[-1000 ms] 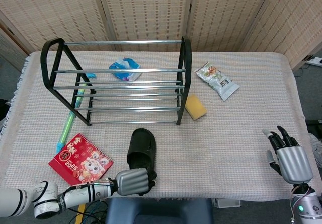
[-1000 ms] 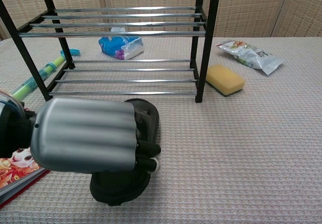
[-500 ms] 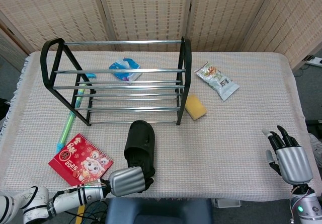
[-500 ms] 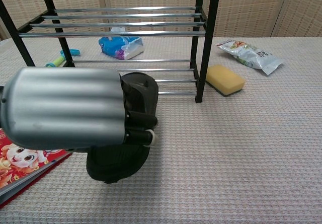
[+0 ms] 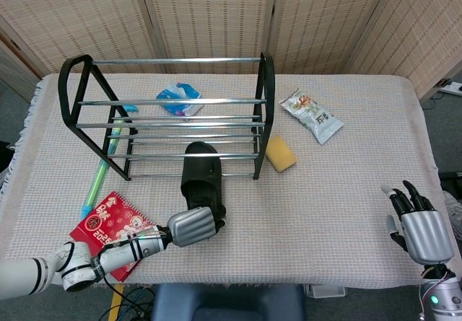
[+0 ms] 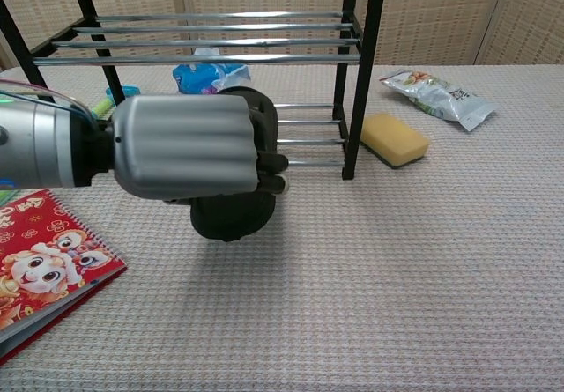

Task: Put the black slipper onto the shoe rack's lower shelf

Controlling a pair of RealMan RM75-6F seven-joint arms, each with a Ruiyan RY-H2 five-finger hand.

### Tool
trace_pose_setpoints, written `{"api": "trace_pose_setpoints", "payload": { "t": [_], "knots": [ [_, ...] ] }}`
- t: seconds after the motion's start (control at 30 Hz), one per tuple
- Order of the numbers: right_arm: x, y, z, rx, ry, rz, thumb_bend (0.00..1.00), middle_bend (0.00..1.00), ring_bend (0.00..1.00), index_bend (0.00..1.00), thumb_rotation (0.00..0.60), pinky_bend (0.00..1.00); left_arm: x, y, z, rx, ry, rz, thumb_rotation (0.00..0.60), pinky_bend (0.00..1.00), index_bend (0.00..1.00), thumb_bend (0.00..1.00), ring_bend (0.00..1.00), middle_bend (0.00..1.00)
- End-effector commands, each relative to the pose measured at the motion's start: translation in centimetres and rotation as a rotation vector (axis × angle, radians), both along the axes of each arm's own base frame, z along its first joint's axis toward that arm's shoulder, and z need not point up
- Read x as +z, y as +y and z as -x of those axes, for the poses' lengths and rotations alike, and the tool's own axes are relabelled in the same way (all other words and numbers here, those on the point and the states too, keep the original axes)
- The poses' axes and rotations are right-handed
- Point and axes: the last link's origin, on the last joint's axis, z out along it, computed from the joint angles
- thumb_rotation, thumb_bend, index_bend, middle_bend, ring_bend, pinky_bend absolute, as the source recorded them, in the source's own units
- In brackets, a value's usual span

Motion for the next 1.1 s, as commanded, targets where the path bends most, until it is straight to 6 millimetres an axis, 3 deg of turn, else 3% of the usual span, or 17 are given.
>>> {"api": "trace_pose_setpoints", "payload": {
  "t": [0.03, 0.43, 0.9, 1.1],
  "knots": [
    [0.0, 0.0, 0.0, 0.000, 0.000, 0.000, 0.54, 0.26, 0.13, 0.15, 0.600, 0.30, -0.9, 1.3, -0.8, -0.009, 0.014, -0.023, 0.600, 0.65, 0.83, 0.22, 0.71, 0.79],
    [0.1, 0.1, 0.5, -0.011, -0.008, 0.004, 0.54, 0.26, 0.13, 0.15, 0.600, 0.29, -2.1, 5.1, -1.4, 0.052, 0.042, -0.083, 0.600, 0.65, 0.81, 0.22, 0.71, 0.79],
    [0.3, 0.3, 0.9, -0.021, -0.015, 0.010, 0.54, 0.26, 0.13, 0.15, 0.600, 0.29, -2.4, 8.6, -0.2, 0.110, 0.061, -0.196, 0.600, 0.65, 0.81, 0.22, 0.70, 0.78],
    [0.2, 0.3, 0.9, -0.023, -0.015, 0.009, 0.54, 0.26, 0.13, 0.15, 0.600, 0.29, -2.5, 9.0, 0.7, 0.122, 0.081, -0.226, 0.600, 0.65, 0.71, 0.22, 0.64, 0.70]
  ]
}}
